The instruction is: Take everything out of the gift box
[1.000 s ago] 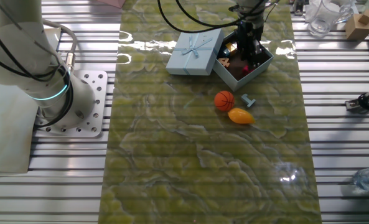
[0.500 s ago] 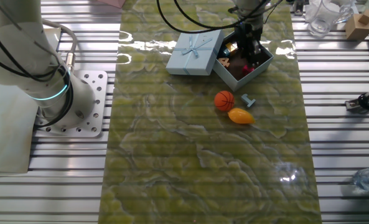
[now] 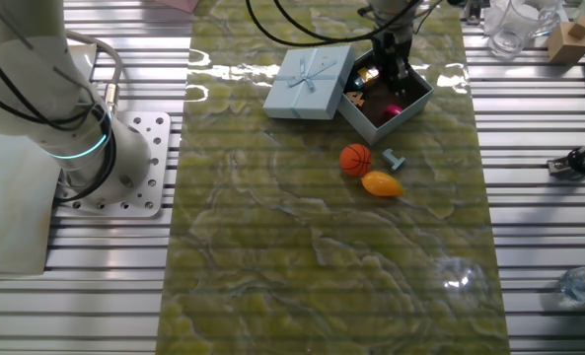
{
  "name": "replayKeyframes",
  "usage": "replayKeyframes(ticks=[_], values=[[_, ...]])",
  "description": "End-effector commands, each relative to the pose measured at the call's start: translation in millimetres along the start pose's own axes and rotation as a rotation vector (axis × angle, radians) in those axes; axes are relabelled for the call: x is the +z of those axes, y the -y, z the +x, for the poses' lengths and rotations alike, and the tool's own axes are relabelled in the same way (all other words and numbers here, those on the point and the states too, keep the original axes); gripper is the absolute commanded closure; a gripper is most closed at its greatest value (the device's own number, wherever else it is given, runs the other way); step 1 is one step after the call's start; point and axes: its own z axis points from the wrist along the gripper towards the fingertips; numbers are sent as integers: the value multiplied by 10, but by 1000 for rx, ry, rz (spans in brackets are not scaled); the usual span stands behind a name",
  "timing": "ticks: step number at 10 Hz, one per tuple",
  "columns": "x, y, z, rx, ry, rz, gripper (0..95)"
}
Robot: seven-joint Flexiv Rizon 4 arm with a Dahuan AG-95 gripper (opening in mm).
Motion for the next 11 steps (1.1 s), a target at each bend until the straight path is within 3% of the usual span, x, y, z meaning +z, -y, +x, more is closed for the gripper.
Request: replayKeyframes(ticks=[1,2,4,6,10,11], values=[[-59,16,41,28,-41,139,760],[-64,39,48,34,-48,165,760],[-59,133,89,123,-35,181,760],[-100,218,104,142,-34,176,760],[-94,240,115,354,-8,146,760],[-91,245,120,380,10,142,570]])
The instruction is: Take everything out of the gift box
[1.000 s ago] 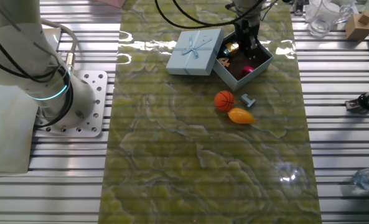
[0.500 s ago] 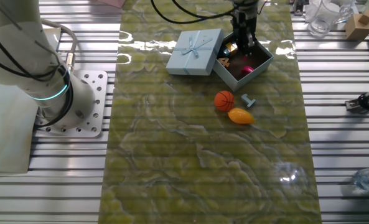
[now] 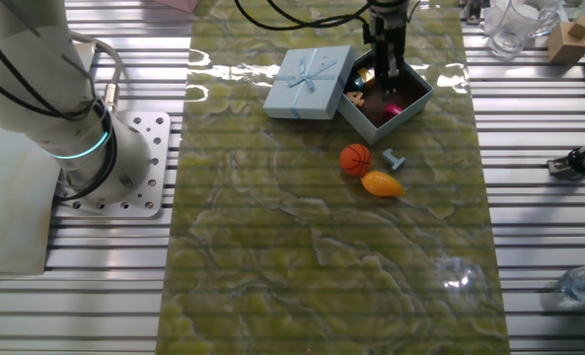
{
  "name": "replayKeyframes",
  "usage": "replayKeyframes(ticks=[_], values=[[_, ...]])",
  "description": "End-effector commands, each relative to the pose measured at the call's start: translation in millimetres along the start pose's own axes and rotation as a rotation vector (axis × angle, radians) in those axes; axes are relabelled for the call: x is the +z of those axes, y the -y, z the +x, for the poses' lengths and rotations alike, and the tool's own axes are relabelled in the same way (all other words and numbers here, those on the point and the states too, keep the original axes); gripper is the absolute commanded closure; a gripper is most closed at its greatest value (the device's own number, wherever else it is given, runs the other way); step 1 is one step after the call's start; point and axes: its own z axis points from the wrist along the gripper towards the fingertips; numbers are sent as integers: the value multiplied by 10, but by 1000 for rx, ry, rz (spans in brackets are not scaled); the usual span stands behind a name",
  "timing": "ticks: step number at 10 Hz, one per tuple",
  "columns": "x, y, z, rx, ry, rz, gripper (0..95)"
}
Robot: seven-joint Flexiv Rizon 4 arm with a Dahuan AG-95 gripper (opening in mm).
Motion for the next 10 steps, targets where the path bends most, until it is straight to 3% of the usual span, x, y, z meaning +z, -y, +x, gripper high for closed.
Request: replayKeyframes(ticks=[1,2,3,5,6,7,8,10], values=[[6,13,3,124,23,-60,570],[7,14,4,166,34,-68,570],[10,18,3,188,42,-56,570],[53,49,2,217,30,-65,570],[92,83,15,243,19,-57,570],[141,137,44,261,24,-19,570],[156,149,44,260,30,-10,570],[156,149,44,263,33,-28,570]])
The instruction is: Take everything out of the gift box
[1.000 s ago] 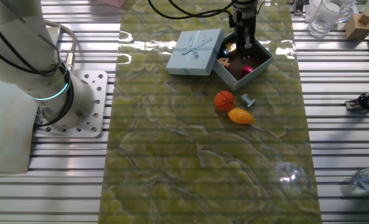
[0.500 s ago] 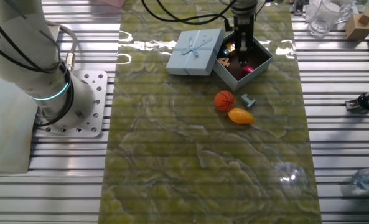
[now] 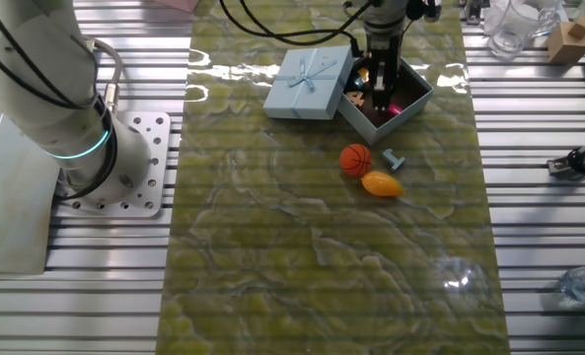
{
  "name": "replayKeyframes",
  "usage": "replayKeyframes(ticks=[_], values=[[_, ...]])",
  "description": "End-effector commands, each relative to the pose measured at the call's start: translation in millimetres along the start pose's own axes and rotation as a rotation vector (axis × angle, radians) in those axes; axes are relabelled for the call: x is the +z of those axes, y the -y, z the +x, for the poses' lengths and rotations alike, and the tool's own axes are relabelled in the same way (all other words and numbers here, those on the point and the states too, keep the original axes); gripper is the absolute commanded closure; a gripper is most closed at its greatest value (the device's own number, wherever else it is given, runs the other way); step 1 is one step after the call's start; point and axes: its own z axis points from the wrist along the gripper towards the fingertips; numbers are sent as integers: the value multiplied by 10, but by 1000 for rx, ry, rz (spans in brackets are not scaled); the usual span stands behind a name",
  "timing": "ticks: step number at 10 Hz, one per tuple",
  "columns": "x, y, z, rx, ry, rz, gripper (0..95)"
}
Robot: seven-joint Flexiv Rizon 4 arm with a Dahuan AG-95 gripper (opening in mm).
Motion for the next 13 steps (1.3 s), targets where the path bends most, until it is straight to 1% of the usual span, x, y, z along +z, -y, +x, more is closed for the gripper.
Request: replayKeyframes(ticks=[1,4,5,6,8,13], values=[[-17,30,8,-21,21,-13,570],[-17,30,8,-22,35,-9,570],[-17,30,8,-22,36,-10,570],[-17,30,8,-31,34,-21,570],[-17,30,8,-29,37,-30,570],[-17,30,8,-22,39,-31,570]])
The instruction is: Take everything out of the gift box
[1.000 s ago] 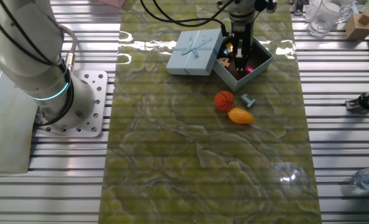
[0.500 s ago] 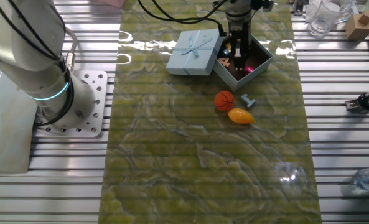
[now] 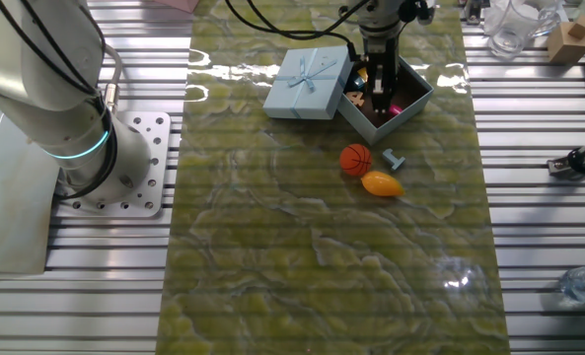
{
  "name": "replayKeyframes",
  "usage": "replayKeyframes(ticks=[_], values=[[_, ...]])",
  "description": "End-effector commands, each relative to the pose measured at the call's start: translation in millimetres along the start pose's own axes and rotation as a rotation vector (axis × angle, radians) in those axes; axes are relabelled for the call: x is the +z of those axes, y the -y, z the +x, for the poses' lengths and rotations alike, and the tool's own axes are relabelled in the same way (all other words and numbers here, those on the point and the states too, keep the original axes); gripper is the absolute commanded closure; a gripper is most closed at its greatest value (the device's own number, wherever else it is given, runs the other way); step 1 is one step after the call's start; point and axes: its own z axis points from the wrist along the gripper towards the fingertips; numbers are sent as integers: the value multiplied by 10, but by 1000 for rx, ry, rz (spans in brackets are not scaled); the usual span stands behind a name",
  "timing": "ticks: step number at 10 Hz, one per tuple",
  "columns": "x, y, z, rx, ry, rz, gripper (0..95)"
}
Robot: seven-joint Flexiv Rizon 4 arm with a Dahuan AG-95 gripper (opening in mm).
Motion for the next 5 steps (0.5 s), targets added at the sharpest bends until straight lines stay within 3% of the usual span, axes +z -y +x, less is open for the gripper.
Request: replayKeyframes(ticks=[1,5], values=[[-25,-1,3,3,2,1,570],[-25,-1,3,8,-2,-11,570]])
